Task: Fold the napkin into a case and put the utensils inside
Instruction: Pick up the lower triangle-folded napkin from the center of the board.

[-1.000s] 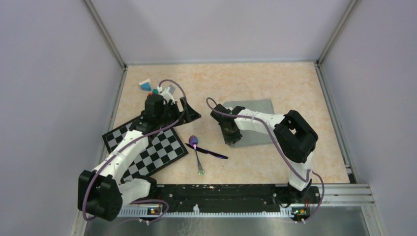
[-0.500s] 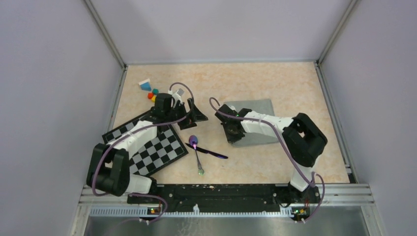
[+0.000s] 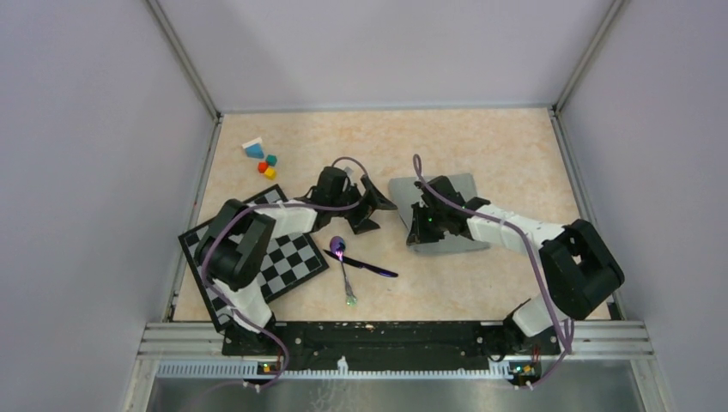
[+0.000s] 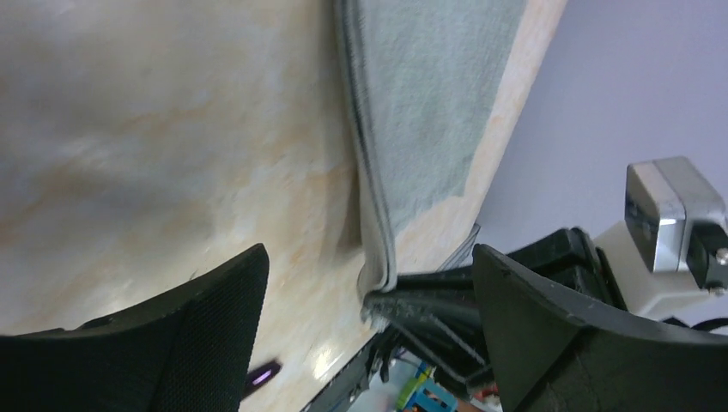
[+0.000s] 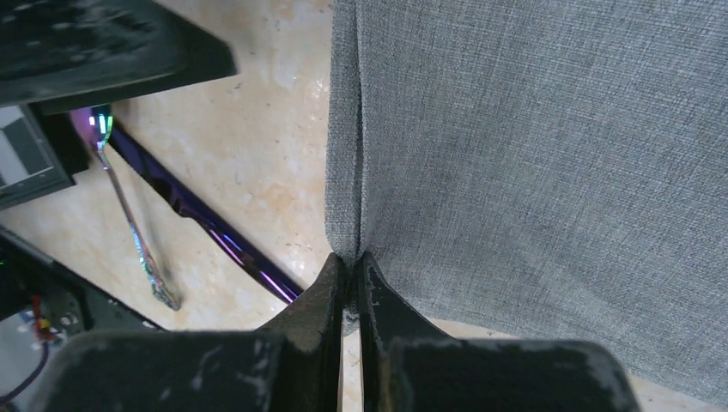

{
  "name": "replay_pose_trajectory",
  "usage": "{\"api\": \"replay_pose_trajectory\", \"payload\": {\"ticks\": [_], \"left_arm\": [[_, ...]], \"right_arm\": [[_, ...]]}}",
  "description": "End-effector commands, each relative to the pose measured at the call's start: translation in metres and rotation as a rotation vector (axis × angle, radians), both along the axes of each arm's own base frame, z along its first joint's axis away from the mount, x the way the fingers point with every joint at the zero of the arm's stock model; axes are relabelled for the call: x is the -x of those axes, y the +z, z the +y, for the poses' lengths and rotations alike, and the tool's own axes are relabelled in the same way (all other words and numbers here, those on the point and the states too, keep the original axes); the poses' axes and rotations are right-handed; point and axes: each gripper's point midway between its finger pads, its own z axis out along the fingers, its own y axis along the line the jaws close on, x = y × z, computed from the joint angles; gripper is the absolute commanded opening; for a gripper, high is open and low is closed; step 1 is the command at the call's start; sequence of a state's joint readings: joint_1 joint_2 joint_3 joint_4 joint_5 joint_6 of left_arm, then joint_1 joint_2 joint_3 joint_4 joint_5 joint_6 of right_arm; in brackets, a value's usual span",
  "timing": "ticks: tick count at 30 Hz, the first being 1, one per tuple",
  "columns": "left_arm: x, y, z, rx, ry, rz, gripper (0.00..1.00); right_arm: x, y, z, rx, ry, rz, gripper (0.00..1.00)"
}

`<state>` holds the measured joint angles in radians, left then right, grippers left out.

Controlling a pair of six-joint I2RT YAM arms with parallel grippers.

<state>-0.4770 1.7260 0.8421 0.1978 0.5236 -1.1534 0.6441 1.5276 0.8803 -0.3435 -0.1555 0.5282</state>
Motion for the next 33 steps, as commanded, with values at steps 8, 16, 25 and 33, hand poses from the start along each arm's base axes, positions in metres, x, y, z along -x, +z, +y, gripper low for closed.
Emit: {"api": "replay_pose_trajectory", "payload": {"ticks": [8, 16, 25, 33], "left_arm": [[-0.079, -0.023, -0.037, -0.019, 0.172, -0.088, 0.79], [-0.107, -0.046, -0.039, -0.105, 0.203, -0.133, 0.64], [-0.126, -0.059, -0.032, -0.203, 0.239, -0.178, 0.48], [-0.139, -0.047, -0.012, -0.356, 0.246, -0.263, 0.16]], "right_arm": [[-0.008, 0.038, 0.005, -0.243, 0.022, -0.084, 0.00], [-0.006, 0.036, -0.001, -0.285, 0.025, -0.084, 0.00], [-0.005, 0.042, -0.002, -0.314, 0.034, -0.097, 0.00], [0.002, 0.036, 0.005, -0.351, 0.080, -0.071, 0.00]]}}
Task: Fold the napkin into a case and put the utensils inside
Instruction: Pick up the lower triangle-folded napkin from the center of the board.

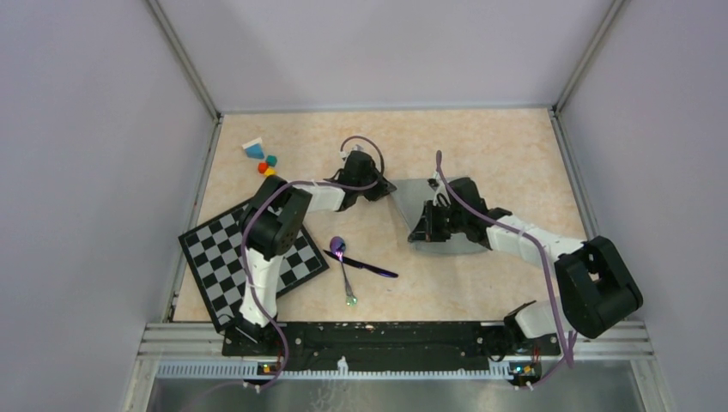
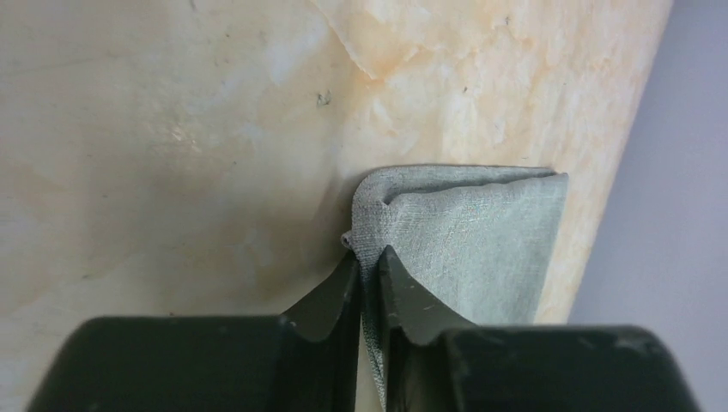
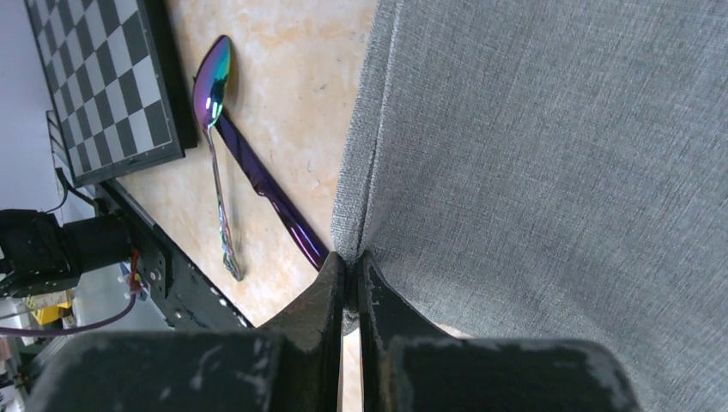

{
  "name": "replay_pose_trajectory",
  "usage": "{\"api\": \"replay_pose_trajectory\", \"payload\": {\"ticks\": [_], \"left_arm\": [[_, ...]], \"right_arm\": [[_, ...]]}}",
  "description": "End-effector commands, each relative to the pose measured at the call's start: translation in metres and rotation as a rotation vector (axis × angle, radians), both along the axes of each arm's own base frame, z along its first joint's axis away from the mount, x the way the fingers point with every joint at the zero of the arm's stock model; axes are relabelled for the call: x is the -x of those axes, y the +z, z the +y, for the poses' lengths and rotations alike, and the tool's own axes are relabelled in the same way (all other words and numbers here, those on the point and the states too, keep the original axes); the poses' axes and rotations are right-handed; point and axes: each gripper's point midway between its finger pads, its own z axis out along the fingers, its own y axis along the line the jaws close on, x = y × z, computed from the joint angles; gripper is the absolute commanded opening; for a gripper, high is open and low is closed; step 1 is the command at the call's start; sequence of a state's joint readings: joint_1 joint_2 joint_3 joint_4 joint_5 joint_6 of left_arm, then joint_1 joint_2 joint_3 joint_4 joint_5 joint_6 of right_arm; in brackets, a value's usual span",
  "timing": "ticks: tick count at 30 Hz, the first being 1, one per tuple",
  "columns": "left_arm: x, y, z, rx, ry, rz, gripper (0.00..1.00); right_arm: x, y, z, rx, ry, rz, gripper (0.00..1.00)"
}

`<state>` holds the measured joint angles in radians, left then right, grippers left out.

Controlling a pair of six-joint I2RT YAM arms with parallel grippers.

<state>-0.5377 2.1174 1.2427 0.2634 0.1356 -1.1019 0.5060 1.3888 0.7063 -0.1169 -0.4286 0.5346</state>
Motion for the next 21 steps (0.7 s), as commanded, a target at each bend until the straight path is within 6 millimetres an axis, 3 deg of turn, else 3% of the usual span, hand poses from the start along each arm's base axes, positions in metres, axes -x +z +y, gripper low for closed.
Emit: {"api": "replay_pose_trajectory", "payload": {"ticks": [1, 4, 6, 11, 16, 21], "left_arm": [[-0.013, 0.001, 0.034, -0.212, 0.069, -0.055, 0.15], [-0.013, 0.012, 0.058, -0.330, 0.102, -0.086, 0.09], [-0.008, 0.016, 0.074, -0.398, 0.128, -0.071, 0.00], [0.008, 0.028, 0.102, -0.530, 0.252, 0.018, 0.00], [0.021, 0.042, 0.102, -0.667, 0.394, 0.115, 0.00], [0.024, 0.054, 0.087, -0.733, 0.474, 0.170, 0.00]], "right_arm": [[0.003, 0.007, 0.009, -0.074, 0.055, -0.027, 0.00], [0.011, 0.002, 0.015, -0.117, 0.079, -0.007, 0.00], [0.017, -0.003, 0.020, -0.147, 0.097, 0.014, 0.00], [0.032, -0.009, 0.028, -0.242, 0.119, 0.076, 0.00], [0.029, -0.023, 0.010, -0.231, 0.034, 0.143, 0.00], [0.029, -0.041, -0.018, -0.145, -0.011, 0.194, 0.00]]}}
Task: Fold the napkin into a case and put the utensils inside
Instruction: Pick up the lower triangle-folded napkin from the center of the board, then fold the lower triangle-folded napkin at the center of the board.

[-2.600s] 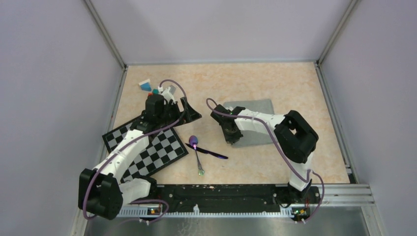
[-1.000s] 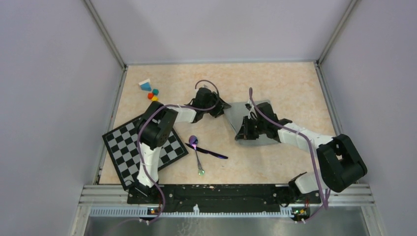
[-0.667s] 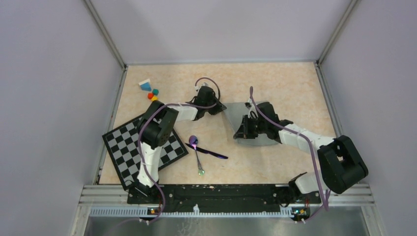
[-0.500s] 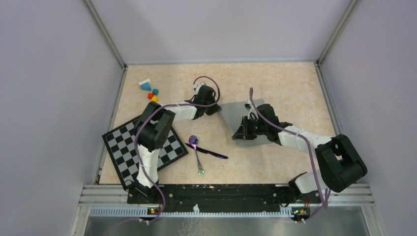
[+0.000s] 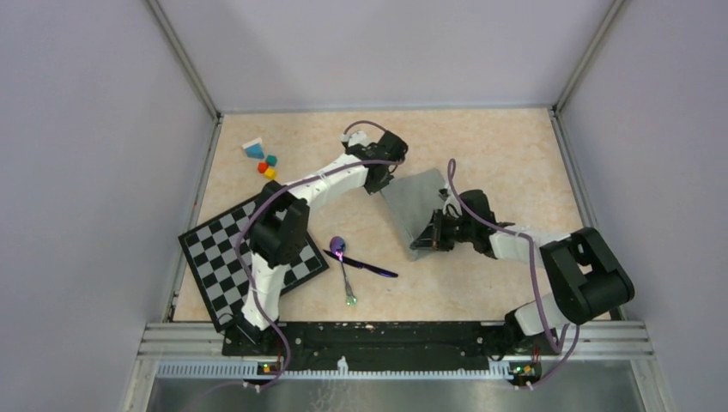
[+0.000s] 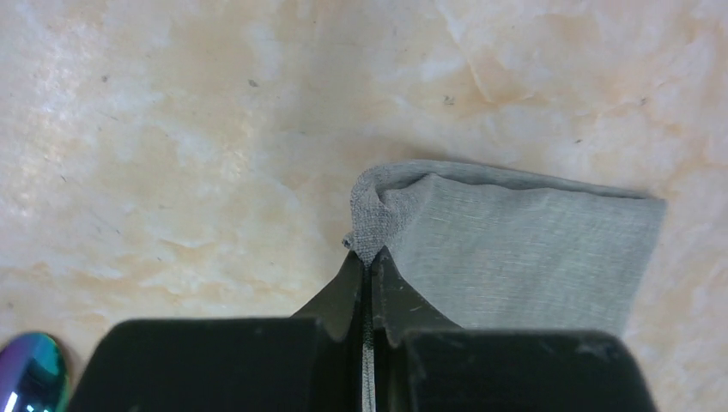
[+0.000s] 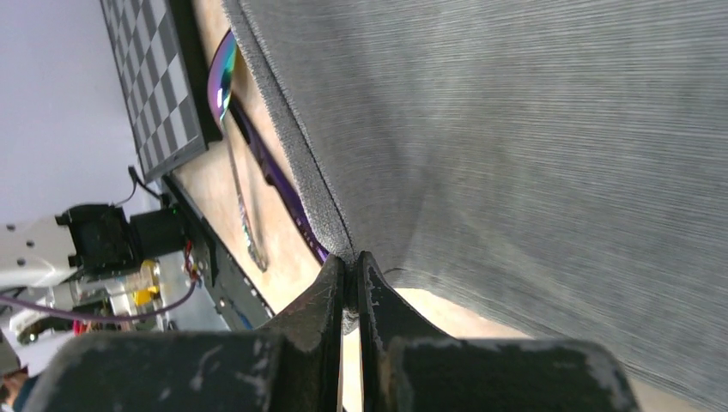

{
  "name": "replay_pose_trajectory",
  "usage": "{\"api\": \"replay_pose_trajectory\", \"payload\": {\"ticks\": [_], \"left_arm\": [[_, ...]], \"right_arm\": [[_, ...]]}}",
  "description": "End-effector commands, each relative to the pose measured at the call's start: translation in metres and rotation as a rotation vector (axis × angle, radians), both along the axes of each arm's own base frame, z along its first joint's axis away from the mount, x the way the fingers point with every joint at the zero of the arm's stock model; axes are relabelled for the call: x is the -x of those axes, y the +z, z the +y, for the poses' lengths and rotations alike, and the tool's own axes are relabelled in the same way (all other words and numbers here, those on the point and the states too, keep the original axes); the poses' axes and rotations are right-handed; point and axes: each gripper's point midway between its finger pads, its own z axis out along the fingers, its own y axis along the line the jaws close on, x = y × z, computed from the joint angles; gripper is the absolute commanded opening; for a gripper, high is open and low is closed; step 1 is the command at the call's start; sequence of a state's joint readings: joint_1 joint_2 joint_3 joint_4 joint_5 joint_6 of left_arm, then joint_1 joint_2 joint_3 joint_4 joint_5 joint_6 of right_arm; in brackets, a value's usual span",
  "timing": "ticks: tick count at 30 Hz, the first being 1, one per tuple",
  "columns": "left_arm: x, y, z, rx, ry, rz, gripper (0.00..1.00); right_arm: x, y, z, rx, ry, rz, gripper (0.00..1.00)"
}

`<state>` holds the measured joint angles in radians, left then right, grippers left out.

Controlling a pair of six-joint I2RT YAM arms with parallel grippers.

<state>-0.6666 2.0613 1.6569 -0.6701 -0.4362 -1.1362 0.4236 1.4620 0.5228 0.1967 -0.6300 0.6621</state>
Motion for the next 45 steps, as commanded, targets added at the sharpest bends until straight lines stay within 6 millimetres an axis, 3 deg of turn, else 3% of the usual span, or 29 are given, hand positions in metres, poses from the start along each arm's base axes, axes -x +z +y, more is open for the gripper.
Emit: {"api": "replay_pose_trajectory", "payload": {"ticks": [1, 6, 9, 26, 45], "left_arm": [[-0.002, 0.011, 0.027, -0.164, 0.195, 0.013, 0.00], [-0.010, 0.009, 0.011, -0.168, 0.225, 0.020, 0.00], [-0.023, 0.007, -0.010, -0.136, 0.142, -0.024, 0.00], [-0.059, 0.021, -0.082, 0.020, -0.089, -0.180, 0.00], [-0.073, 0.005, -0.108, 0.083, -0.197, -0.253, 0.00]], "right_arm": [[0.016, -0.018, -0.021, 0.055, 0.008, 0.097, 0.00], [0.012, -0.029, -0.042, 0.120, -0.043, 0.120, 0.00], [0.009, -0.033, -0.053, 0.159, -0.064, 0.124, 0.00], [-0.006, -0.036, -0.079, 0.249, -0.113, 0.103, 0.00], [-0.024, -0.035, -0.095, 0.322, -0.159, 0.074, 0.00]]}}
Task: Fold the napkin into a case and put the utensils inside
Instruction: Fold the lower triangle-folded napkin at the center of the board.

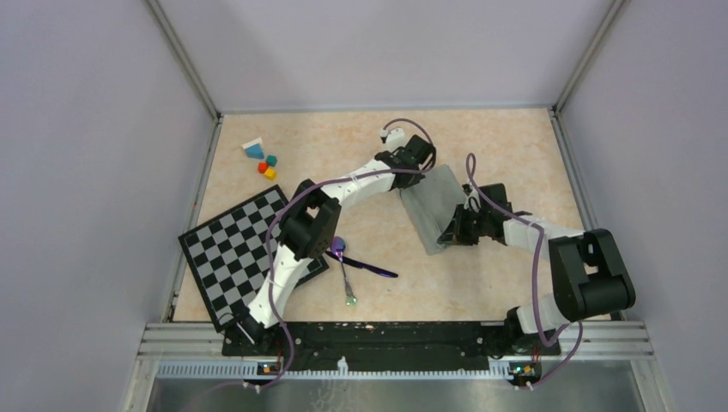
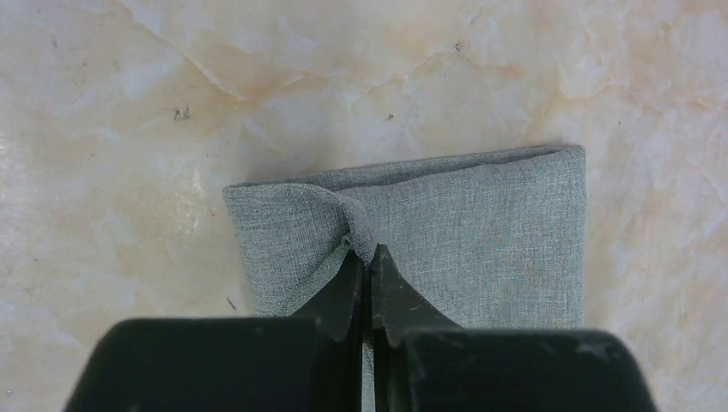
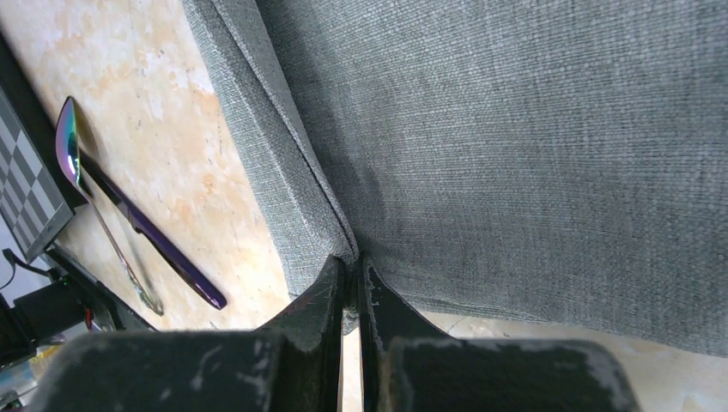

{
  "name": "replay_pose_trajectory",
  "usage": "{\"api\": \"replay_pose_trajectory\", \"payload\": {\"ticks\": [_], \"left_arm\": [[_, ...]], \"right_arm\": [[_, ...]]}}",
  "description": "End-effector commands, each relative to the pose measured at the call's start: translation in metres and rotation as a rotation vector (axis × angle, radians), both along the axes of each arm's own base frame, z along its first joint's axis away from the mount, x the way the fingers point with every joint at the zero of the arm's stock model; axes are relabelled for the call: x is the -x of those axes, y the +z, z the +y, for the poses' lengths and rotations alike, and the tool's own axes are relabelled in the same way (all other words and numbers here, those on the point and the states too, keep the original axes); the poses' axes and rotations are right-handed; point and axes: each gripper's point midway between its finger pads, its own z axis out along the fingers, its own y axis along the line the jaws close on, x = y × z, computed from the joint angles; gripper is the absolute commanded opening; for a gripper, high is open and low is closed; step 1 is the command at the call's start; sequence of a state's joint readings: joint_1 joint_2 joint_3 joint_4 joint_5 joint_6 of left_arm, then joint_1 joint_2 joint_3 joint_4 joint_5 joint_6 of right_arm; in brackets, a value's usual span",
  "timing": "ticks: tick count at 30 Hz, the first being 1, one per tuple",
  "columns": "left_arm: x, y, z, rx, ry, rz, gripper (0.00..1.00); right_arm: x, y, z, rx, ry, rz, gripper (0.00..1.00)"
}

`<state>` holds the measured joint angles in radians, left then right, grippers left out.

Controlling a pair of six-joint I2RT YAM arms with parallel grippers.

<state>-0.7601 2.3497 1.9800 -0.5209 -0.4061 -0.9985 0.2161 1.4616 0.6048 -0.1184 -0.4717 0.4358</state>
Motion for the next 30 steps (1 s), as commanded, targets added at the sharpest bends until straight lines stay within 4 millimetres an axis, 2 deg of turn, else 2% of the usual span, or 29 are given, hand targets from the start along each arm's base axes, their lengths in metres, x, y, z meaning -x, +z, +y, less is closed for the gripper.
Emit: {"api": "replay_pose_trajectory", "payload": {"ticks": [1, 11, 17, 22, 26, 28, 30], "left_arm": [[-0.032, 0.020, -0.003, 0.051, 0.011, -0.124, 0.00], [-0.037, 0.008, -0.011, 0.075, -0.034, -0.135, 0.00], [-0.036, 0.007, -0.023, 0.098, -0.109, -0.151, 0.00], [-0.032, 0.005, -0.029, 0.114, -0.171, -0.153, 0.04], [-0.029, 0.004, -0.031, 0.126, -0.188, -0.145, 0.04], [-0.028, 0.005, -0.032, 0.128, -0.191, -0.142, 0.03], [-0.028, 0.007, -0.031, 0.128, -0.194, -0.144, 0.03]], "right_arm": [[0.007, -0.007, -0.010, 0.053, -0.003, 0.046, 0.00], [0.001, -0.009, -0.016, 0.091, -0.023, 0.037, 0.00], [0.001, -0.011, -0.019, 0.109, -0.029, 0.035, 0.02], [-0.007, 0.005, -0.017, 0.092, -0.026, -0.022, 0.22], [-0.026, 0.027, -0.010, 0.046, -0.034, -0.126, 0.46], [-0.039, 0.036, -0.008, 0.036, -0.051, -0.182, 0.52], [-0.053, 0.042, -0.008, 0.037, -0.074, -0.218, 0.54]]}}
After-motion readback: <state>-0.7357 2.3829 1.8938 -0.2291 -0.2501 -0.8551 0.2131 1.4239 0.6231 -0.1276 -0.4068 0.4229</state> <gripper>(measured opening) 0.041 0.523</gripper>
